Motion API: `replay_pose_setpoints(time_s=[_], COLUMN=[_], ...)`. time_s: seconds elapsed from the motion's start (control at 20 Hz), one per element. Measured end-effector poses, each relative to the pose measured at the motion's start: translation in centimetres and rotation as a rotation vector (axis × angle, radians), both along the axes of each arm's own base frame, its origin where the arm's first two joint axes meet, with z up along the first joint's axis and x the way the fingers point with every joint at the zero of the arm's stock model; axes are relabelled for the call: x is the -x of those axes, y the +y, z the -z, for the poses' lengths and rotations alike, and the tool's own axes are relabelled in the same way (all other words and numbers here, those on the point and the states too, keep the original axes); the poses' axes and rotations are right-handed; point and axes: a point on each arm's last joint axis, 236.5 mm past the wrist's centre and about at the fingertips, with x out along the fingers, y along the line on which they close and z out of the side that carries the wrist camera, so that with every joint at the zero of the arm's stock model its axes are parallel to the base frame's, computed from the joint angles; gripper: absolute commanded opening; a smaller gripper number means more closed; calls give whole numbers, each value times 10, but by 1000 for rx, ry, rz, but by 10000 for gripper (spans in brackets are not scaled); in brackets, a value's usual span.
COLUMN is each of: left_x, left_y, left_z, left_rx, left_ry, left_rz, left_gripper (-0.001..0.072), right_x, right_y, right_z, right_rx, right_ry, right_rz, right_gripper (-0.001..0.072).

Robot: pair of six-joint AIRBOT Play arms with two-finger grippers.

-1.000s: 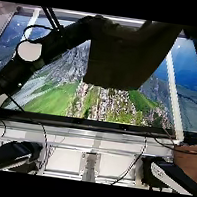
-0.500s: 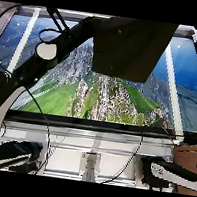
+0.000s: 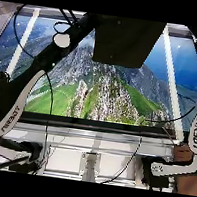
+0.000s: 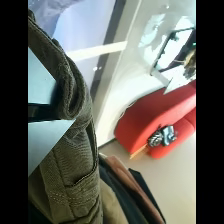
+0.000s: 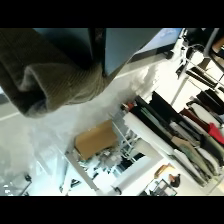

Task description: Fold the clothes and pants, and hang the long-sleeved shirts on hangers.

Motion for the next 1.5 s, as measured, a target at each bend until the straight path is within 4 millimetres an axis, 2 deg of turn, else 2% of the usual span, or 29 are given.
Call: replay_pose_setpoints(time_s=[0.15,0.3,0.45,0.65,0.8,0.9,1.05,1.35,1.5], left_x=[-10,-9,-1,22,54,80,125,215,255], left_y=[-3,-5,-8,-6,3,8,14,29,30], left_z=[21,45,70,124,158,169,179,198,201], left_rx=[-25,-97,-151,-262,-376,-430,-479,-469,-448], left_ry=[43,89,160,323,425,464,511,620,667], left_rz=[56,139,215,279,301,315,341,372,399], left_gripper=[31,28,28,28,28,28,28,29,29], right_x=[-9,-5,5,34,71,100,153,257,298], right_y=[3,10,15,21,27,30,37,45,43], right_z=[27,67,102,141,162,167,179,236,252], right_rx=[21,84,131,132,131,144,172,170,174], right_ry=[62,192,319,469,550,577,639,853,949], right_rz=[-14,-61,-103,-143,-164,-169,-200,-252,-268], right_gripper=[13,11,11,11,11,11,11,13,13])
